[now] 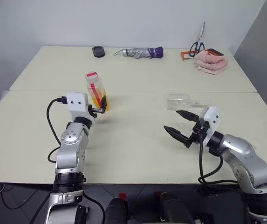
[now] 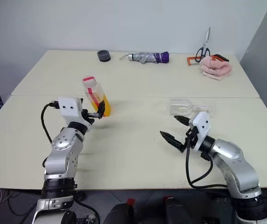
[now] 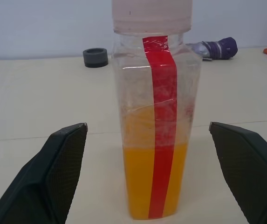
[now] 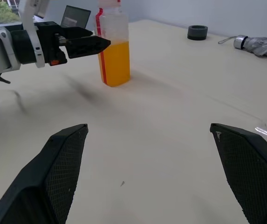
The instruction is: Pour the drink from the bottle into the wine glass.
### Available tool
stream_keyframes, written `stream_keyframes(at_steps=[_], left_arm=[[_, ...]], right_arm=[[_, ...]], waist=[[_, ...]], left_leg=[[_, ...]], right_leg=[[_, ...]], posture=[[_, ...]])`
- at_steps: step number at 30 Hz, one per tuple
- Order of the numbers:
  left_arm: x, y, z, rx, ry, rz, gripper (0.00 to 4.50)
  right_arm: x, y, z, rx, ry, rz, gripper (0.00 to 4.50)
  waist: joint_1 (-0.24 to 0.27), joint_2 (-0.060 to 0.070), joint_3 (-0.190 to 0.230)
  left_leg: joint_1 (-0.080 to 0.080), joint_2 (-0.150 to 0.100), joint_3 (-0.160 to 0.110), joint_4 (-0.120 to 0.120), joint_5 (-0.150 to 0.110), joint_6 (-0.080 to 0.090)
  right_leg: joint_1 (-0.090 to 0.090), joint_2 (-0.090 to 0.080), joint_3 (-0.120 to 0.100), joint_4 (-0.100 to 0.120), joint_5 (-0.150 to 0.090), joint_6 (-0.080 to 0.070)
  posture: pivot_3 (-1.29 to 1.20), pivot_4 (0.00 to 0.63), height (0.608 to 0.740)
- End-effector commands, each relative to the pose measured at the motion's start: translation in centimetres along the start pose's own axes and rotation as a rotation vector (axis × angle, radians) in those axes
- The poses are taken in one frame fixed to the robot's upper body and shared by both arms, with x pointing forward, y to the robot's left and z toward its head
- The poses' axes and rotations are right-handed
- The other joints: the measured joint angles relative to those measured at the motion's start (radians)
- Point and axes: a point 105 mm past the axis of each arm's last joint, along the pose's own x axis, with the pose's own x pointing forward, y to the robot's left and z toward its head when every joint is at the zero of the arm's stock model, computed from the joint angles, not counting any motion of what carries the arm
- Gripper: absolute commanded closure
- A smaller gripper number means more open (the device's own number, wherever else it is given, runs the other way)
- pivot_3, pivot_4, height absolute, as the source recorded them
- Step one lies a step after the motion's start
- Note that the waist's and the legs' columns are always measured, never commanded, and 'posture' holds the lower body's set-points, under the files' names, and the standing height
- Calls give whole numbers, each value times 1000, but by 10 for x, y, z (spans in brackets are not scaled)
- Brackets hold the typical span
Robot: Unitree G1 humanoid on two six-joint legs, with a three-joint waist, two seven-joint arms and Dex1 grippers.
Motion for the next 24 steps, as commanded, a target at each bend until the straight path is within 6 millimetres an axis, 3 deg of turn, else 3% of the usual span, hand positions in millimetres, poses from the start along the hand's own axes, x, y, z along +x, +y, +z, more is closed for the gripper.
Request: stream_keyframes(at_steps=[1,24], left_arm=[[7,-1,16,17,-46,11,20],[31,-3,36,42,-73,66,20]], right_arm=[[0,-1,13,-44,-40,13,0],[6,-2,17,-48,-52,33,0]], waist=[[0,0,0],[0,0,0]], left_leg=[[0,0,0,0,0,0],[-1,-1,-1,1,0,0]], right_leg=[[0,0,0,0,0,0],[0,0,0,0,0,0]], posture=[[0,150,740],[0,150,740]])
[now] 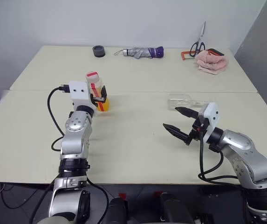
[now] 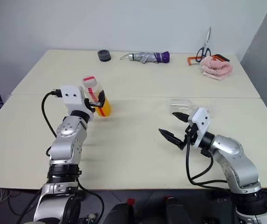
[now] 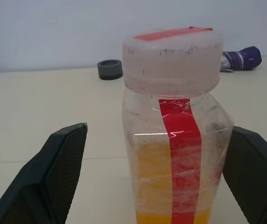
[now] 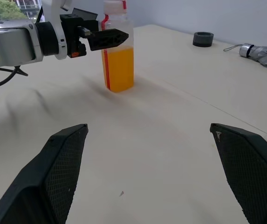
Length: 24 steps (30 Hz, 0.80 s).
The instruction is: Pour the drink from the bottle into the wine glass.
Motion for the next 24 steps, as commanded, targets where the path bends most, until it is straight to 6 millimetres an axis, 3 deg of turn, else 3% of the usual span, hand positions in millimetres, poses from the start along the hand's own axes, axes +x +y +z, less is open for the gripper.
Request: stream_keyframes(at_steps=[1,24], left_arm=[[6,-3,19,12,-59,0,20],[20,-12,25,-3,-78,10,20]], right_arm=[[2,0,12,-36,-41,13,0],[3,-2,13,-46,-34,13,0]], waist=[[0,0,0],[0,0,0]], left_leg=[[0,0,0,0,0,0],[0,-1,0,0,0,0]], right_leg=[[0,0,0,0,0,0],[0,-1,0,0,0,0]], posture=[[0,150,740],[0,150,740]])
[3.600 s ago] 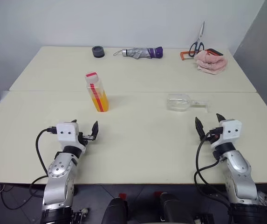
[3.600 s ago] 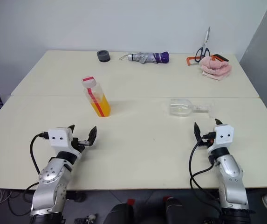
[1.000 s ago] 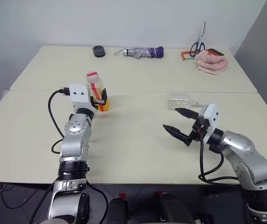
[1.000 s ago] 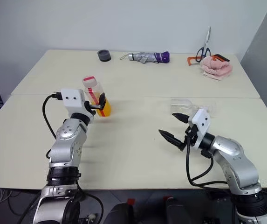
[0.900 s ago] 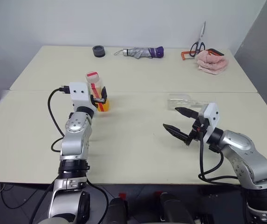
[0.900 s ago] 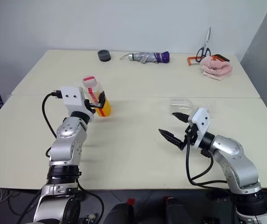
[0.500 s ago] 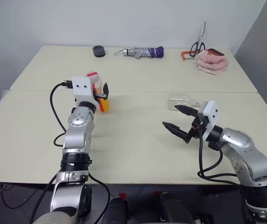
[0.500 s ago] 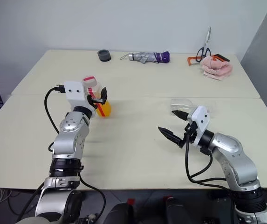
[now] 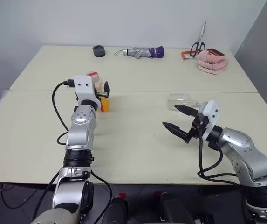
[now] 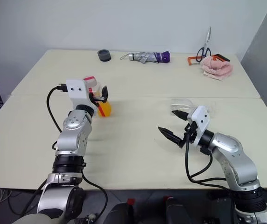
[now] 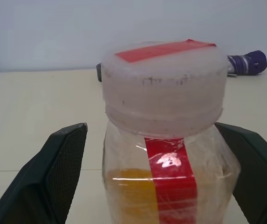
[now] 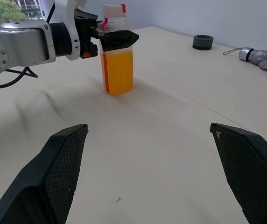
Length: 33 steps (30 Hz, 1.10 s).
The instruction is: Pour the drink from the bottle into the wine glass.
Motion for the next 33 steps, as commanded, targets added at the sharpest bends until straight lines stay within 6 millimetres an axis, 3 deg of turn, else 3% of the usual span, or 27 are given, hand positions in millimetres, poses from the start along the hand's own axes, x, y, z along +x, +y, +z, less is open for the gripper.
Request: stream_keyframes(at_steps=[1,4,9,11,21,33], left_arm=[[3,-5,20,13,-73,-10,20],[2,-6,20,13,-73,-13,573],[2,-4,18,14,-71,-8,2150],[1,-4,18,14,-71,-7,2523],[-4,-8,18,21,-84,-40,2525],[-26,-52,26,-6,-55,-481,2526]], right_arm=[[0,0,10,-36,-28,10,0],[-1,-1,9,-35,-25,9,0],[-1,-2,9,-34,-22,10,0],[-2,-2,9,-33,-22,10,0],[-1,-1,10,-49,-28,12,0],[-12,4,10,-66,-23,-29,0]], waist=[[0,0,0],[0,0,0],[0,0,0],[0,0,0],[0,0,0],[1,0,0]], left_leg=[[0,0,0,0,0,0],[0,0,0,0,0,0],[0,0,0,0,0,0],[0,0,0,0,0,0],[0,0,0,0,0,0],[-1,0,-1,0,0,0]], right_leg=[[0,0,0,0,0,0],[0,0,0,0,0,0],[0,0,0,0,0,0],[0,0,0,0,0,0],[0,0,0,0,0,0],[0,0,-1,0,0,0]], posture=[[0,150,740],[0,150,740],[0,150,740],[0,150,740],[0,150,740],[0,150,740]])
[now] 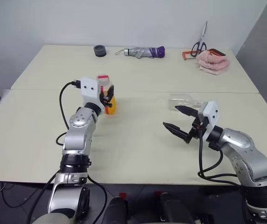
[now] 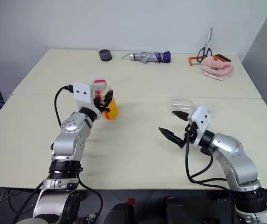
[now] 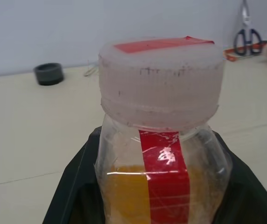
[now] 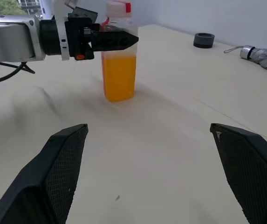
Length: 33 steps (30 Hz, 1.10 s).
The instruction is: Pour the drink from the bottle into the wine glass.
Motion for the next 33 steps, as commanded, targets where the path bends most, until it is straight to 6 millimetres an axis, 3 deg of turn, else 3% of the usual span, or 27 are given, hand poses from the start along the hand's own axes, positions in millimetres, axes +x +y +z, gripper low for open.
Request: stream_keyframes(at_steps=[1,9,15,19,25,33], left_arm=[[-2,-23,24,17,-76,-164,2526],[-10,-75,26,20,-77,-543,2527],[-12,-107,29,28,-75,-792,2532],[-15,-128,33,33,-90,-965,2533],[-22,-150,29,63,-98,-1117,2533],[-24,-153,23,92,-94,-1140,2533]], right_arm=[[-9,2,13,-66,-27,-27,0],[-26,1,9,-101,30,-135,0],[-43,21,25,-7,3,-107,0],[-31,21,46,9,-18,-107,0],[-6,15,59,-25,2,-116,0],[16,21,67,-68,-14,-61,0]], waist=[[0,0,0],[0,0,0],[3,0,0],[-4,0,0],[-6,0,0],[-2,0,0]], left_leg=[[0,0,0,0,0,0],[-7,0,-6,8,0,0],[-10,-1,-9,13,0,1],[-10,-1,-9,13,0,1],[-8,-1,-9,13,0,1],[-10,-1,-9,13,-1,1]], right_leg=[[0,0,0,0,0,0],[-1,0,-5,0,0,0],[-1,0,-7,1,0,1],[-1,1,-7,2,0,1],[-1,2,-6,4,0,1],[-2,2,-6,2,0,1]], posture=[[0,150,740],[0,150,740],[0,150,740],[0,150,740],[0,150,740],[0,150,740]])
